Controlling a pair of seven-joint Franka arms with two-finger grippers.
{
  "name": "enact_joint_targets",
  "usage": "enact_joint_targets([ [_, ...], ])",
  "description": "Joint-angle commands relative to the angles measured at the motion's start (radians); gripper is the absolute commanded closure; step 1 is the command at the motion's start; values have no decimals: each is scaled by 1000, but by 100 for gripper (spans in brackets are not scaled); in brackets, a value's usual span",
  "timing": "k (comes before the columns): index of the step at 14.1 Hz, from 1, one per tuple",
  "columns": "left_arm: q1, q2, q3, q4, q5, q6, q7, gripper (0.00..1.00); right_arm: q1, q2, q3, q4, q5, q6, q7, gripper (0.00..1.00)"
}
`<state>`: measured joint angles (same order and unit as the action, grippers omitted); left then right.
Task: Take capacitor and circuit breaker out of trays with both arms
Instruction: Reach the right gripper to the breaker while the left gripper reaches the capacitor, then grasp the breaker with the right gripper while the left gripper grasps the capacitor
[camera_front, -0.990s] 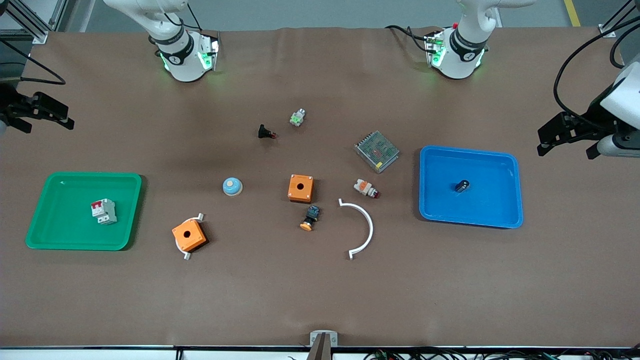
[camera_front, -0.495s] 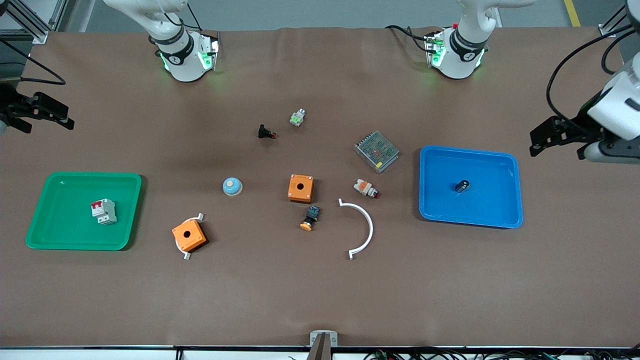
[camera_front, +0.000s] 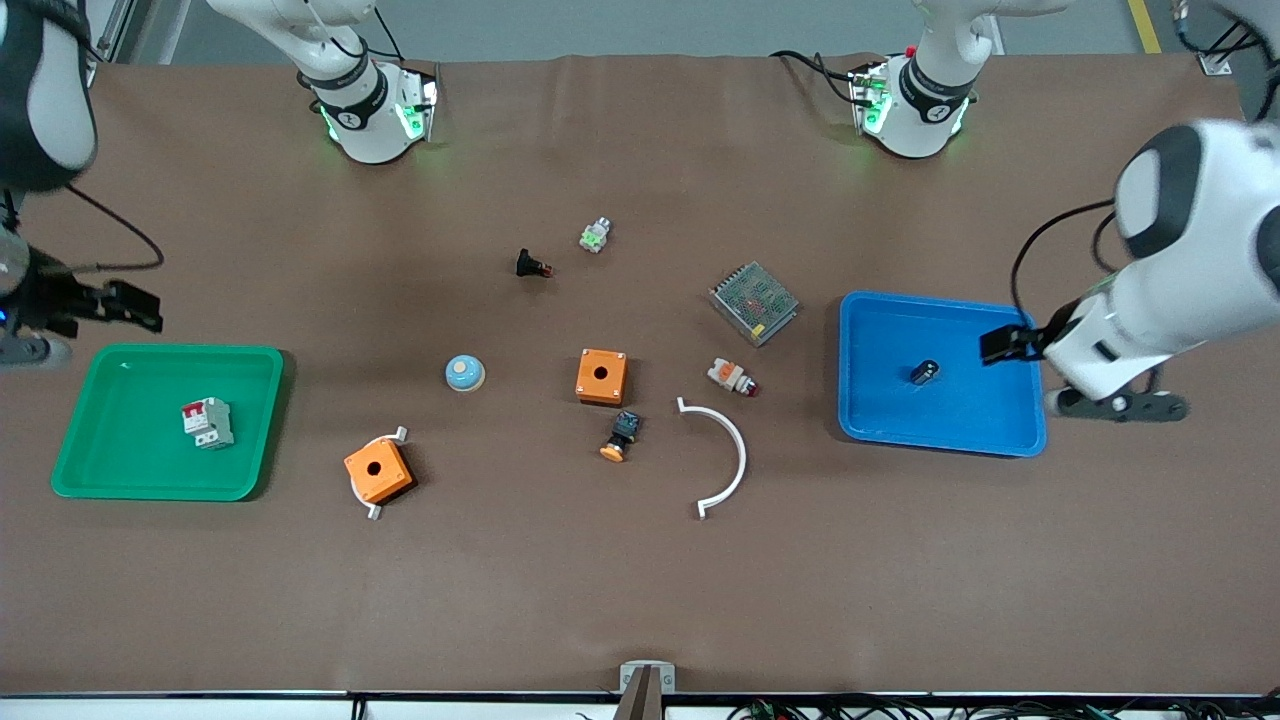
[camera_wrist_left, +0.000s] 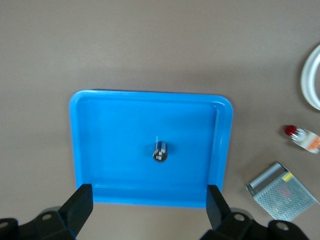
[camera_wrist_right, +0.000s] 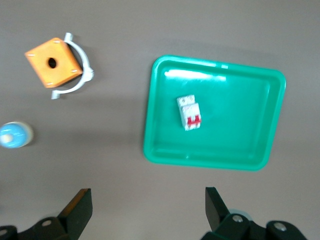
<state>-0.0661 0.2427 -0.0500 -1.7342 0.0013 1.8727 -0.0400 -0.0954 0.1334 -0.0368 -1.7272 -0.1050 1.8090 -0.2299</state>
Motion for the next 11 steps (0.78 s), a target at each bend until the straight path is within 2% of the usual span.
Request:
enact_joint_targets([
  [1,-9,-13,-4,-209,-1,198,2,0,-70,115,3,12,-19,99,-133,0],
  [4,-9,46,-8,-304,0,337,3,0,-118,201,5,-41,-10,248,-235,1],
  [9,-6,122,-8,-438,13,552,6,0,-130,334,6,-43,-9,326,-278,6],
  [11,-6,139,-8,-455,13,580,8,2,-129,370,6,-42,-9,378,-307,9],
])
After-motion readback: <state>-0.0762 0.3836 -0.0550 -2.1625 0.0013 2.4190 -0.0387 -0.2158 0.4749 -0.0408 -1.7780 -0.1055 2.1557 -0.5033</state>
